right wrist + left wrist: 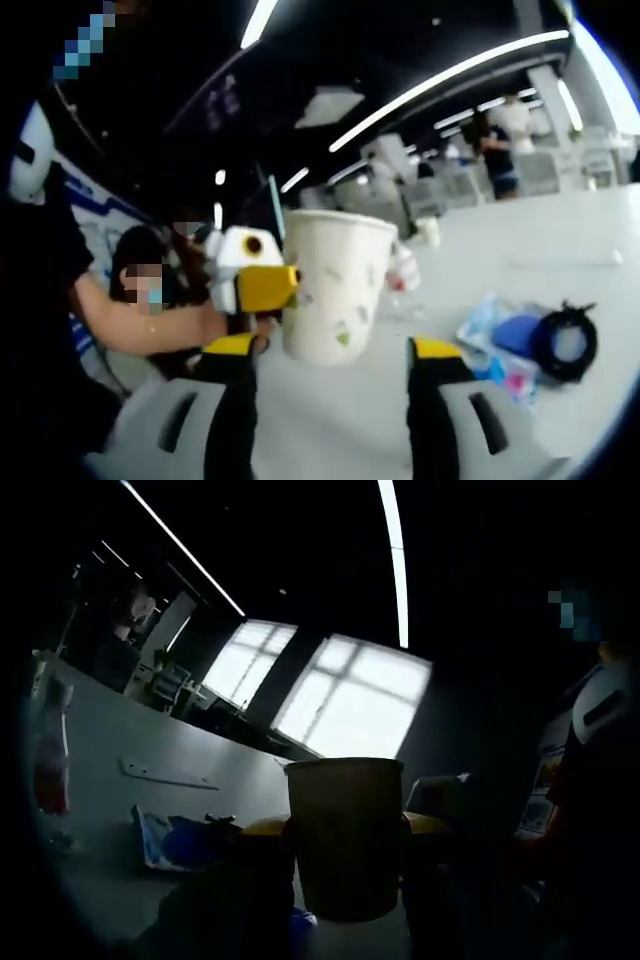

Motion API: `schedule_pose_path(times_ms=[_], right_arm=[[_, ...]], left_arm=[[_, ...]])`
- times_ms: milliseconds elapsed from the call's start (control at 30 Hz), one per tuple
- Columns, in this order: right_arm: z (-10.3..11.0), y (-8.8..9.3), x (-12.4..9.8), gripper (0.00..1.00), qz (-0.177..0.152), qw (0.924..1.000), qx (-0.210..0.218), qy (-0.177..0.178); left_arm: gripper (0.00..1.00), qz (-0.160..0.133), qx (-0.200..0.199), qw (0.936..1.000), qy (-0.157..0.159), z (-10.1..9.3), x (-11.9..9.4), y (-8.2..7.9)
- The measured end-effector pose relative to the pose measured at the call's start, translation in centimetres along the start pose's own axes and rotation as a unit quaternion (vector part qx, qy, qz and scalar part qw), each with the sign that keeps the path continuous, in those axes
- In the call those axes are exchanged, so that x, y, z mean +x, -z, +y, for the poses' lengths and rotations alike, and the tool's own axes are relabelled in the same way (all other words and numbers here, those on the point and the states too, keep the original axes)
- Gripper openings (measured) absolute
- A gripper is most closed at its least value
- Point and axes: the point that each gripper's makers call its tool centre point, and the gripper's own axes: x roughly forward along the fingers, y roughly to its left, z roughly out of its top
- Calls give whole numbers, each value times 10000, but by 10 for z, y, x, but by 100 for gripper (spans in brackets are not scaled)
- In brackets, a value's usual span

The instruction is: Arrange the tabletop items into an orderly group along one side of the table until the central work area is clear of visible clutter.

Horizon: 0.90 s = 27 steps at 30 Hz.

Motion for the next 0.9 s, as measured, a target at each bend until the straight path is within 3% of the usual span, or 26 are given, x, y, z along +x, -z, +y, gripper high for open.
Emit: schedule_pose_path(times_ms=[467, 700, 900], right_arm=[[12, -9, 2, 35, -153, 9995, -26, -288], [14, -7, 1, 34, -116, 9995, -11, -306], [13, -3, 0, 34, 29, 9994, -196, -293]], left_arm=[[40, 91, 66, 9993, 364, -18, 4, 2], [40, 150, 99, 9991, 376, -20, 2, 4], [41, 377, 156, 9985, 360, -20, 0, 8]])
